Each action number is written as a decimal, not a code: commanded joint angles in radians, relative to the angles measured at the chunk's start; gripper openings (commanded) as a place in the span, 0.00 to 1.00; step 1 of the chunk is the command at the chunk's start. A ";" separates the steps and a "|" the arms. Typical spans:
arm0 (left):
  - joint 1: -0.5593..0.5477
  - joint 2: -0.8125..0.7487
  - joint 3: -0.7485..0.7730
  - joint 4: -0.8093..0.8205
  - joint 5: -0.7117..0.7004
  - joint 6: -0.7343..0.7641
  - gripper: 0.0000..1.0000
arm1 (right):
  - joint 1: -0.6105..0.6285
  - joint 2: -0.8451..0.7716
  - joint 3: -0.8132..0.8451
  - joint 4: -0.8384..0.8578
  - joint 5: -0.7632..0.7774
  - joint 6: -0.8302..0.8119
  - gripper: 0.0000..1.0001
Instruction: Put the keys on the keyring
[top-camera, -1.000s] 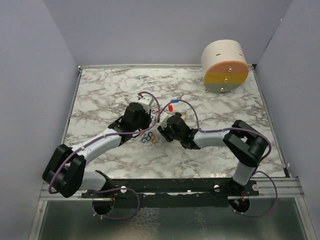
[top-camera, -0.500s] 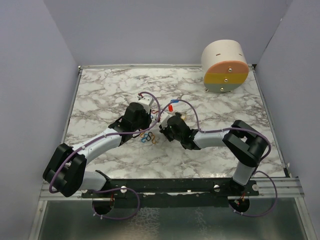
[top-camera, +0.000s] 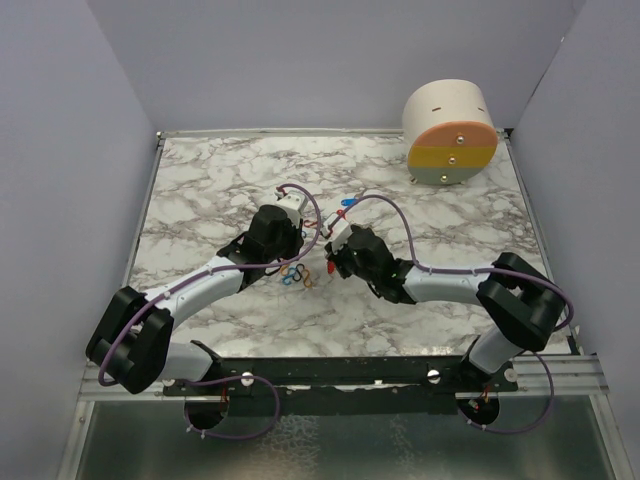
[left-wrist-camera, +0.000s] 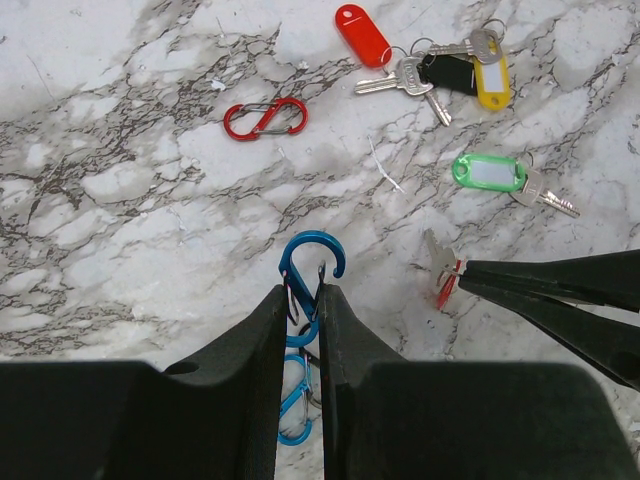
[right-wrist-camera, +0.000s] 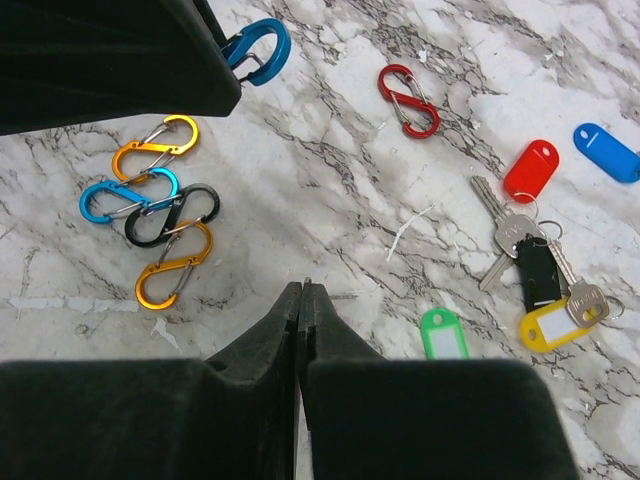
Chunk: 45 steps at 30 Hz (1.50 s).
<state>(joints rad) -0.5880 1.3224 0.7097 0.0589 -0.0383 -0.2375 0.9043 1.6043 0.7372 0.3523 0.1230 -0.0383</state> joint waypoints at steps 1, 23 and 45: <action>0.007 -0.003 -0.001 0.020 0.028 -0.010 0.00 | 0.008 -0.030 -0.013 0.023 0.022 0.019 0.01; -0.006 0.027 -0.001 0.106 0.275 0.012 0.00 | 0.008 -0.197 -0.068 0.070 -0.073 0.019 0.01; -0.053 0.066 0.032 0.086 0.285 0.032 0.00 | 0.008 -0.158 -0.065 0.096 -0.080 0.013 0.01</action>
<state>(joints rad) -0.6346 1.3785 0.7120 0.1410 0.2214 -0.2203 0.9043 1.4303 0.6750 0.4049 0.0578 -0.0204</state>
